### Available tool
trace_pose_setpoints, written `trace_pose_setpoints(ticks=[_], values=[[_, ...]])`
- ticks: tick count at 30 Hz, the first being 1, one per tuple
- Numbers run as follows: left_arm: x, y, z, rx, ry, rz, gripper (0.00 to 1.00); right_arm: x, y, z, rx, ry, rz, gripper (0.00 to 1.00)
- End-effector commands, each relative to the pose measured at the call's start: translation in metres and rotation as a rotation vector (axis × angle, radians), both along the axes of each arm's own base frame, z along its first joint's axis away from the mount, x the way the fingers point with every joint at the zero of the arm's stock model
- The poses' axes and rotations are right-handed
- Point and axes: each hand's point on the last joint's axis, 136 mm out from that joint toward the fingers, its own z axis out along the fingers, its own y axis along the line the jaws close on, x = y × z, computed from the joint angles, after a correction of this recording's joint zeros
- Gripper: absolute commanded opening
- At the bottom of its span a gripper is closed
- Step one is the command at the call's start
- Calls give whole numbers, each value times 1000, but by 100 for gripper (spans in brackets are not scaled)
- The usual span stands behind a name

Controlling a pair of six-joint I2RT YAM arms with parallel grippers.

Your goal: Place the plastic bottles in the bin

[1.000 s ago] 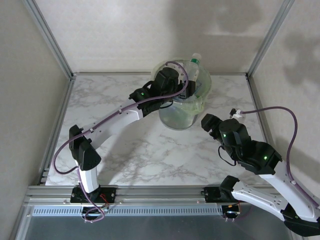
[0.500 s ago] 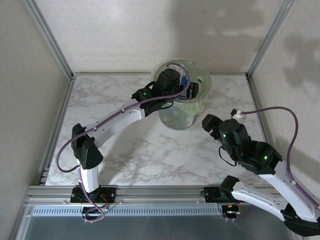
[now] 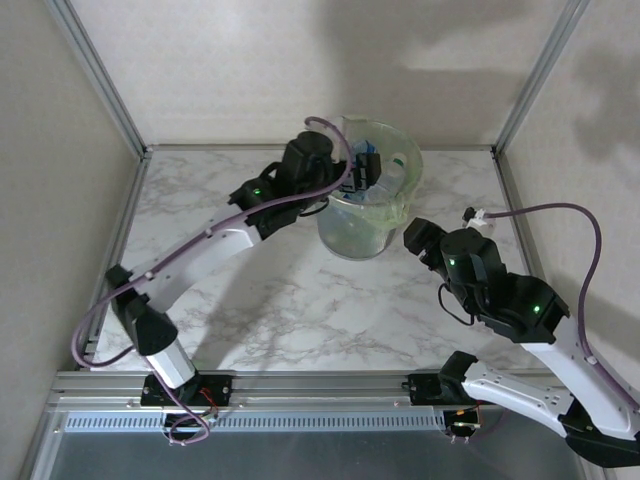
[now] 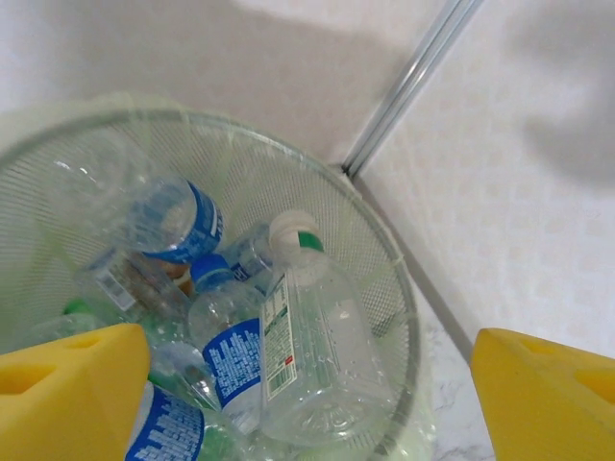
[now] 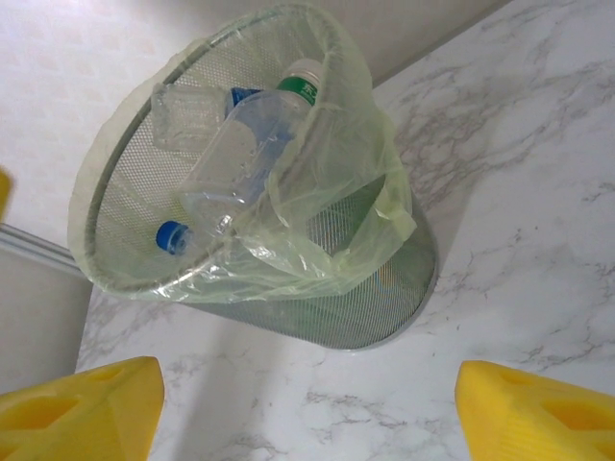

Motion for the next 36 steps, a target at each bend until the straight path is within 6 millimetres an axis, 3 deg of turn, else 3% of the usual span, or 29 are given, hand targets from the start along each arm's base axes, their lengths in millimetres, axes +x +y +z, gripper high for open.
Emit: trace_pose_setpoints(ticks=[1,5,9,14,19,24,32,36], values=[[-7,50,34,-89,-62,99,88,3,-6,17,-48,-43,-19,81],[-17,105,31,-131,-61,182,88,11,0,19,-106,-38,-15,82],[-30,164,9,-144,-40,290,92,23,9,17,-167,-26,-9,85],[-48,203,-26,-132,13,347,92,63,11,12,-298,45,-39,89],[-61,217,-49,-124,52,371,92,106,19,1,-328,112,-14,93],[-65,221,-54,-130,62,374,92,131,23,-15,-342,146,-6,94],[-64,219,-54,-131,66,368,92,143,24,-45,-354,190,9,93],[-62,218,-58,-131,71,369,92,140,22,-44,-356,184,9,93]])
